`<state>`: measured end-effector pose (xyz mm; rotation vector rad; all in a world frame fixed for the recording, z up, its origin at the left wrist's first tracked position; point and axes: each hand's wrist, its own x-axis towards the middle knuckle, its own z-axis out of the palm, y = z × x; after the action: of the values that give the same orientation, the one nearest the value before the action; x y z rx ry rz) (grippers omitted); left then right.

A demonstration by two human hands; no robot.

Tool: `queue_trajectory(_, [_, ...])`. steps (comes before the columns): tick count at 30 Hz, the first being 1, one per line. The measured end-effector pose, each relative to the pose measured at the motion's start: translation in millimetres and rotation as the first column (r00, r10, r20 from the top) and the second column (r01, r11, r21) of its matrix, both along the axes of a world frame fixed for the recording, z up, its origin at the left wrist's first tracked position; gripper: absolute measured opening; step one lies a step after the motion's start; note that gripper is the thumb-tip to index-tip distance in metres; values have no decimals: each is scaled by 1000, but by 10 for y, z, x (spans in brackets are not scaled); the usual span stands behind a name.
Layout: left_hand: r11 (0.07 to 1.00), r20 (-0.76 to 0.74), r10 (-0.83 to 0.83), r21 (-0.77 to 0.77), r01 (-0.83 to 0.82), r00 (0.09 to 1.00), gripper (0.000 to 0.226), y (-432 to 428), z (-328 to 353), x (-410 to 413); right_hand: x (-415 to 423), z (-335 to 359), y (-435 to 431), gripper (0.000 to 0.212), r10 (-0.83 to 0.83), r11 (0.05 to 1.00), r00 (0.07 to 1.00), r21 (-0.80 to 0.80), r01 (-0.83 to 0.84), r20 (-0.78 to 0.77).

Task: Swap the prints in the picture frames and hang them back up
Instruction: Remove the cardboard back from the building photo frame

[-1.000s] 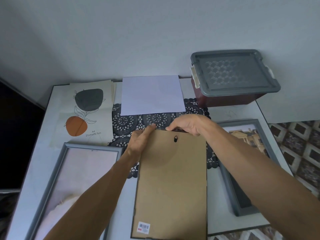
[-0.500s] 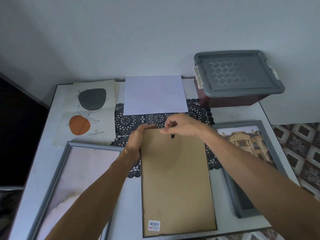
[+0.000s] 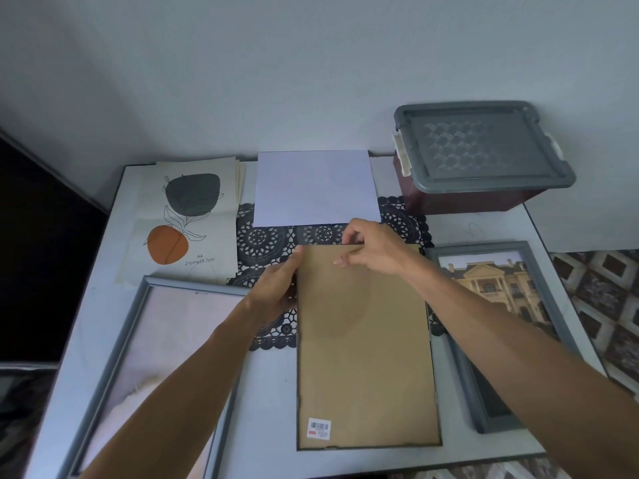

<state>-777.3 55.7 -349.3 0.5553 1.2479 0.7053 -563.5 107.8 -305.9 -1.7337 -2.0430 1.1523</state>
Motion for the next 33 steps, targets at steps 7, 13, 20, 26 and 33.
queue_trajectory(7, [1000,38,7,29,-8,999,54,-150,3,-25,47,-113,-22,36,-41,999,997,-25,39,-69])
queue_trajectory(13, [999,98,-33,41,29,995,52,-165,20,-56,90,-107,-65,30,-72,992,957,-116,41,-280])
queue_trajectory(20, [998,126,46,25,-49,991,45,-196,1,18,0,19,-118,39,-1,1000,1000,19,1,2])
queue_trajectory(26, [990,136,120,52,-128,983,58,-211,-3,17,-255,102,-229,58,-18,961,957,269,-64,291])
queue_trajectory(33, [999,155,39,-8,-38,987,26,-299,18,-63,-183,-8,-184,38,-80,977,986,208,47,149])
